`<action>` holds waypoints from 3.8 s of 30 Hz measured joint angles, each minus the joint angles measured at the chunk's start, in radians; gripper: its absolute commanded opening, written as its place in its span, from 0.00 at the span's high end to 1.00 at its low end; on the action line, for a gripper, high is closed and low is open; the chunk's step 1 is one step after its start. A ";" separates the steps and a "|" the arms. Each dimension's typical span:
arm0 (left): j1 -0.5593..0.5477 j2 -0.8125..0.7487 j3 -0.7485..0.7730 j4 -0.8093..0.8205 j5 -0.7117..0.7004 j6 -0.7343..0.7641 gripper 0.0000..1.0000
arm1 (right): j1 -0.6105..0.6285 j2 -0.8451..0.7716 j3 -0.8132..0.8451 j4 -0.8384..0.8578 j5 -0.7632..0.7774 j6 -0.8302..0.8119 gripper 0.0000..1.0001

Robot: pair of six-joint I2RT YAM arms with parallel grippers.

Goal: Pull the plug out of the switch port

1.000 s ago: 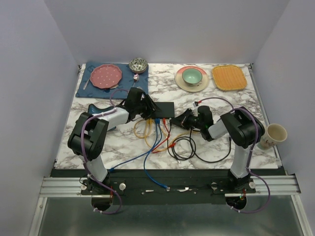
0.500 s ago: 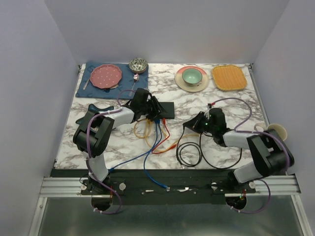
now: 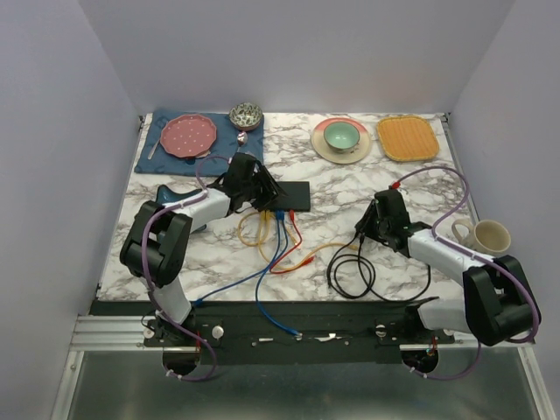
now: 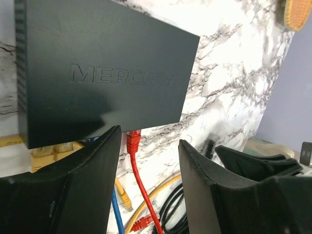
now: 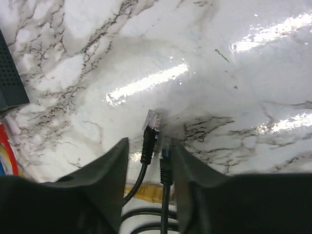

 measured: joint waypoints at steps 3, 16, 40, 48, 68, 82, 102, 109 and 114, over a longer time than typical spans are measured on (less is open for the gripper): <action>0.014 -0.033 -0.009 -0.008 -0.016 0.005 0.40 | 0.000 -0.017 0.005 -0.038 0.018 -0.018 0.40; 0.040 -0.079 -0.027 -0.037 -0.035 0.024 0.40 | 0.018 0.194 0.139 0.435 -0.504 0.071 0.39; 0.122 -0.006 0.043 -0.181 -0.087 0.069 0.40 | 0.117 0.649 0.364 0.520 -0.703 0.212 0.45; 0.121 0.031 0.026 -0.172 -0.064 0.067 0.40 | 0.124 0.671 0.364 0.504 -0.691 0.235 0.46; 0.115 0.038 0.011 -0.156 -0.043 0.064 0.40 | 0.126 0.763 0.303 0.777 -0.636 0.467 0.73; 0.102 0.038 -0.025 -0.110 -0.043 0.064 0.40 | 0.127 0.830 0.247 1.020 -0.618 0.624 0.70; 0.089 -0.006 -0.016 -0.099 -0.035 0.043 0.40 | 0.128 0.816 0.206 1.055 -0.613 0.575 0.99; 0.068 0.028 0.084 -0.007 0.021 -0.012 0.40 | 0.122 0.781 0.206 0.982 -0.621 0.493 0.99; 0.012 0.111 0.102 0.090 0.074 -0.050 0.40 | 0.122 0.772 0.209 0.960 -0.630 0.466 0.99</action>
